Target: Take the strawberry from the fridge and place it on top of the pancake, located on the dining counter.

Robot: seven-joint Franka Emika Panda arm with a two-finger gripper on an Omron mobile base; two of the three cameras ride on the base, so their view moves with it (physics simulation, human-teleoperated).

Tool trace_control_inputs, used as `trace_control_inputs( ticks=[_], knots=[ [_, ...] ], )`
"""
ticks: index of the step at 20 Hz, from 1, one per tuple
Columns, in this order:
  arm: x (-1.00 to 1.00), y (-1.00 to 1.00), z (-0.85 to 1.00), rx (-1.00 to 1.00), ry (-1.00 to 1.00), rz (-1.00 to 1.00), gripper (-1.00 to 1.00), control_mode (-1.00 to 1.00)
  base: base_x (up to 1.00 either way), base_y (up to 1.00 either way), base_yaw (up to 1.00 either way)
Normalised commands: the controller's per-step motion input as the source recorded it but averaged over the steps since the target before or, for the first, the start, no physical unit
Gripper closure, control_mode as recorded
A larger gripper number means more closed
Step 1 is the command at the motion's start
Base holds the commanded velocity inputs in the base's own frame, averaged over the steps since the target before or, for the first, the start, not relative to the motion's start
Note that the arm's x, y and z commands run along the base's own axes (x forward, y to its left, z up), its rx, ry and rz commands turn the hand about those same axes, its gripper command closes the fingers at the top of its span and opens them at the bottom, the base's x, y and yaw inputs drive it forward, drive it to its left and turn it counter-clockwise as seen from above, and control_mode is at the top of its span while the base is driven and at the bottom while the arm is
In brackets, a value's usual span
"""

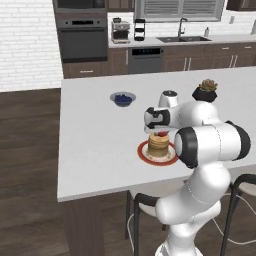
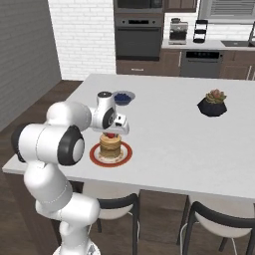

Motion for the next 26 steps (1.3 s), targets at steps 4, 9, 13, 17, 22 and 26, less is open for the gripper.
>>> trace_control_inputs(
  ticks=[4,9,13,17,22,26],
  knots=[
    [0.00,0.00,-0.14,0.00,0.00,0.01,-1.00,-1.00,0.00,0.00,0.00],
    [0.00,0.00,-0.13,0.00,0.00,0.01,-1.00,-1.00,0.00,0.00,0.00],
    [-0.02,0.00,-0.10,0.00,0.00,0.02,-1.00,-1.00,0.00,0.00,0.00],
    [-0.05,0.00,-0.02,0.00,0.05,0.01,-1.00,-1.00,0.00,0.00,0.00],
    [-0.01,0.00,0.00,0.00,0.00,0.00,-1.00,-1.00,0.00,0.00,0.00],
    [-0.02,0.01,0.12,-0.01,0.00,0.00,-1.00,-1.00,0.00,0.00,0.00]
  ],
)
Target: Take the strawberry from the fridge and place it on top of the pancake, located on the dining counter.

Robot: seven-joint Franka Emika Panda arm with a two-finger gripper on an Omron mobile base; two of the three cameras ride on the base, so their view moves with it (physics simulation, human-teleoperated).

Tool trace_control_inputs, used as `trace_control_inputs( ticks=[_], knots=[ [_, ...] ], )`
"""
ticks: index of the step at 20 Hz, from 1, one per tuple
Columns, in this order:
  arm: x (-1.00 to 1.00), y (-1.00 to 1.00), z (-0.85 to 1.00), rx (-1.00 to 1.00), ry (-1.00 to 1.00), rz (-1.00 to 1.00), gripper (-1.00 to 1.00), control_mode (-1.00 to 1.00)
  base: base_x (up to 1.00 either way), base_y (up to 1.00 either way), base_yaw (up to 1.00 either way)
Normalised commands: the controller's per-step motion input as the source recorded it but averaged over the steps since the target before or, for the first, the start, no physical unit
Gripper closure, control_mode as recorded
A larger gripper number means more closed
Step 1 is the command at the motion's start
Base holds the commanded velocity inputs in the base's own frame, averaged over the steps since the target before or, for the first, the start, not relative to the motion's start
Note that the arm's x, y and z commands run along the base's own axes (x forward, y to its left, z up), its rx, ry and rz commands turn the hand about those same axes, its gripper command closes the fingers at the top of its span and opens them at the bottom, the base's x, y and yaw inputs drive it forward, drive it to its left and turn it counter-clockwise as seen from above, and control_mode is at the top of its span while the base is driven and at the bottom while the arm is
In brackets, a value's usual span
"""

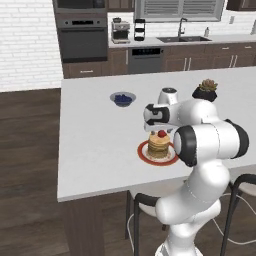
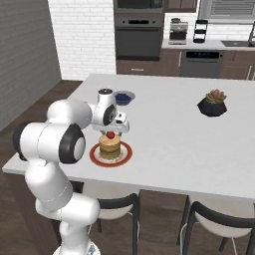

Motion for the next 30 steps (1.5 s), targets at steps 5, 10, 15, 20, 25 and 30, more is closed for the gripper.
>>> trace_control_inputs(
  ticks=[5,10,15,20,25,30],
  knots=[
    [-0.09,0.11,0.38,-0.08,0.00,0.03,-1.00,-1.00,0.00,0.00,0.00],
    [-0.59,0.71,0.45,-0.09,-0.03,0.06,-1.00,-1.00,0.00,0.00,0.00],
    [-0.95,0.77,0.47,-0.09,0.00,0.06,-1.00,-1.00,0.00,0.00,0.00],
    [-1.00,0.62,0.17,-0.01,-0.02,0.03,-1.00,-1.00,0.00,0.00,0.00],
    [-1.00,0.25,0.00,0.01,-0.01,0.05,-1.00,-1.00,0.00,0.00,0.00],
    [-1.00,0.01,0.02,0.00,-0.01,0.00,-1.00,-1.00,0.00,0.00,0.00]
  ],
)
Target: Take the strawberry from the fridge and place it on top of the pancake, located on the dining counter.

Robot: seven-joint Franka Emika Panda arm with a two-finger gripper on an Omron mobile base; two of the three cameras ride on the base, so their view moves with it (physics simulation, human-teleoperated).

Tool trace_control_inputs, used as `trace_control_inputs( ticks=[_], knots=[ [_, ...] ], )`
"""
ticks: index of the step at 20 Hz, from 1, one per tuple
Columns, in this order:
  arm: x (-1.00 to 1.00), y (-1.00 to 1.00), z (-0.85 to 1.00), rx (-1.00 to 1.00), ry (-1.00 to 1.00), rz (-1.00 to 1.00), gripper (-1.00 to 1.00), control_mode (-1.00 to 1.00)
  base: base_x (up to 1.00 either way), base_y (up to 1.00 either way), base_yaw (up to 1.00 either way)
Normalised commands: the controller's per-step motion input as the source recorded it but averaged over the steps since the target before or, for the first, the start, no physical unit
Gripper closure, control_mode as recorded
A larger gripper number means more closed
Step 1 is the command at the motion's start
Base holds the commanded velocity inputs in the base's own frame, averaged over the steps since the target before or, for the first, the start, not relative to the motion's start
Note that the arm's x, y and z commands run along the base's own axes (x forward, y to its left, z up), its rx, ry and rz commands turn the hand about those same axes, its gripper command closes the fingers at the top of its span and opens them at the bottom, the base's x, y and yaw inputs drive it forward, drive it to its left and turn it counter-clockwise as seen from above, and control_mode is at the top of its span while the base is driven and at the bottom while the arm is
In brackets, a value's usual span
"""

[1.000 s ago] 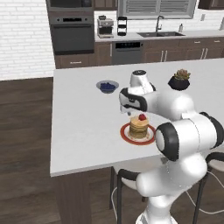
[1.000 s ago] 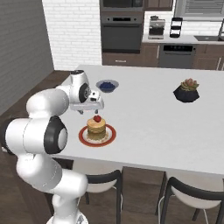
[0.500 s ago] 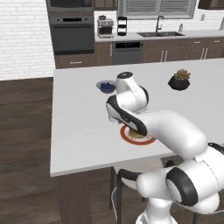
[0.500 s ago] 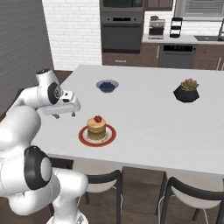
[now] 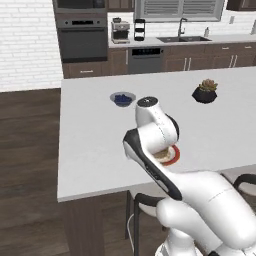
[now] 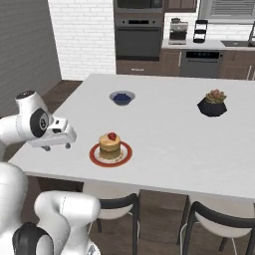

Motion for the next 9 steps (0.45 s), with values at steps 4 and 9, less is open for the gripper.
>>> trace_control_inputs(
  ticks=[4,9],
  knots=[
    [-0.85,0.07,0.10,0.00,0.03,0.00,-1.00,-1.00,0.00,0.00,0.00],
    [-0.30,0.15,-0.10,0.00,0.03,0.00,-1.00,-1.00,0.00,0.00,0.00]
  ],
)
